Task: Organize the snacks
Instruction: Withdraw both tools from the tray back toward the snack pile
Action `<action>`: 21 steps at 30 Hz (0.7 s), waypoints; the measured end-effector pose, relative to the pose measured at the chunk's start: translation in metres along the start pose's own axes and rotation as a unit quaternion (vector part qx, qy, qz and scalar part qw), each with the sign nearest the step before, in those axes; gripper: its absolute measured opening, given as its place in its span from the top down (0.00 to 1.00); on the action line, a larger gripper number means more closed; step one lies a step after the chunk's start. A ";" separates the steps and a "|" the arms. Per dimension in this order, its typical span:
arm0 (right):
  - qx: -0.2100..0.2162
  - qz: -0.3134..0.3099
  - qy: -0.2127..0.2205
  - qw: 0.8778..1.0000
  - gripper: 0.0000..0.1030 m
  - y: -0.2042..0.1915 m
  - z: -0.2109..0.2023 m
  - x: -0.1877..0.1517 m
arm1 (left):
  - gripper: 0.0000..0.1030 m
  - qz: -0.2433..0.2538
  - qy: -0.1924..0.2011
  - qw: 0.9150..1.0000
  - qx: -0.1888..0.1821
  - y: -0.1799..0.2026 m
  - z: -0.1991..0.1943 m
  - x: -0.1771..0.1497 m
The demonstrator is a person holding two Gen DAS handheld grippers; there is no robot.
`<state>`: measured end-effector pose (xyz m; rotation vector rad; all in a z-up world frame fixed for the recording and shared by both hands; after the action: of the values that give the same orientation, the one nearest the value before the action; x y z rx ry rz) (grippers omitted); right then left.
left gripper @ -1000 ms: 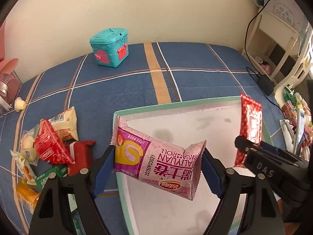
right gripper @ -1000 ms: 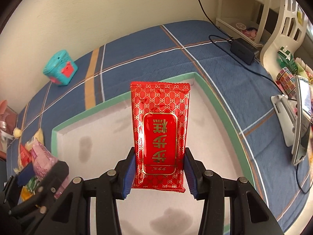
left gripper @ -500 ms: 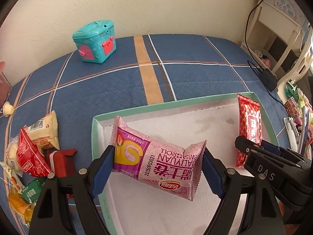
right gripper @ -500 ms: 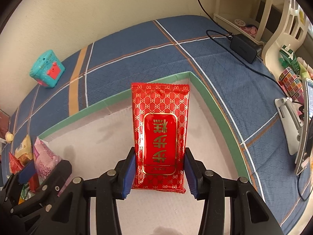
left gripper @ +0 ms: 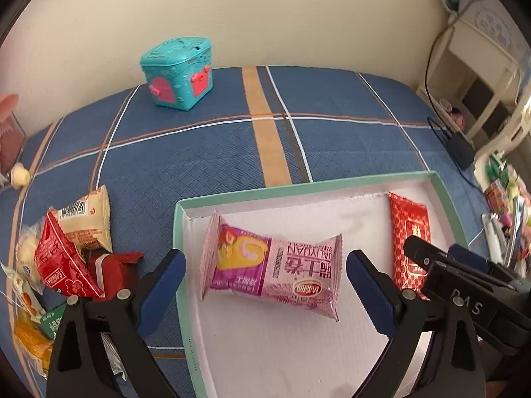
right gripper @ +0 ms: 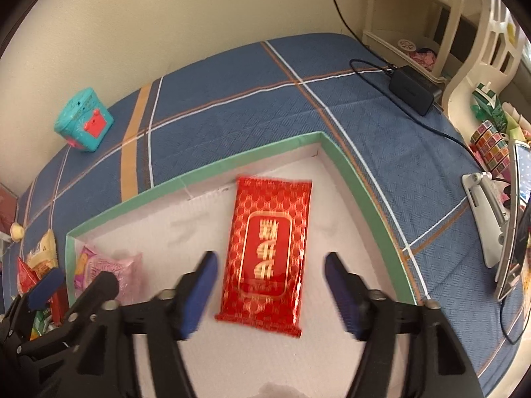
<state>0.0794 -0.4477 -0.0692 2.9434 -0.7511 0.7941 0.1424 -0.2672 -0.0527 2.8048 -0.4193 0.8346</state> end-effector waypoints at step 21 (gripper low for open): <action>0.017 -0.015 0.045 0.999 0.00 -0.013 -0.053 0.007 | 0.00 -0.075 -0.027 0.996 0.051 -0.034 -0.037 0.015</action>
<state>0.0655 -0.4331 -0.0185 2.9178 -0.6932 0.9390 0.1464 -0.2286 -0.0172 2.9138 -0.1760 0.7685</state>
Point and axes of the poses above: each gripper's, at about its wrist camera, not at the fingertips, and z roughly the way its jaws point, y to its right, x to its top, the point moved 1 cm from there along z, roughly the way its jaws point, and after that the axes turned 6 degrees about y, right-handed, at the moved point
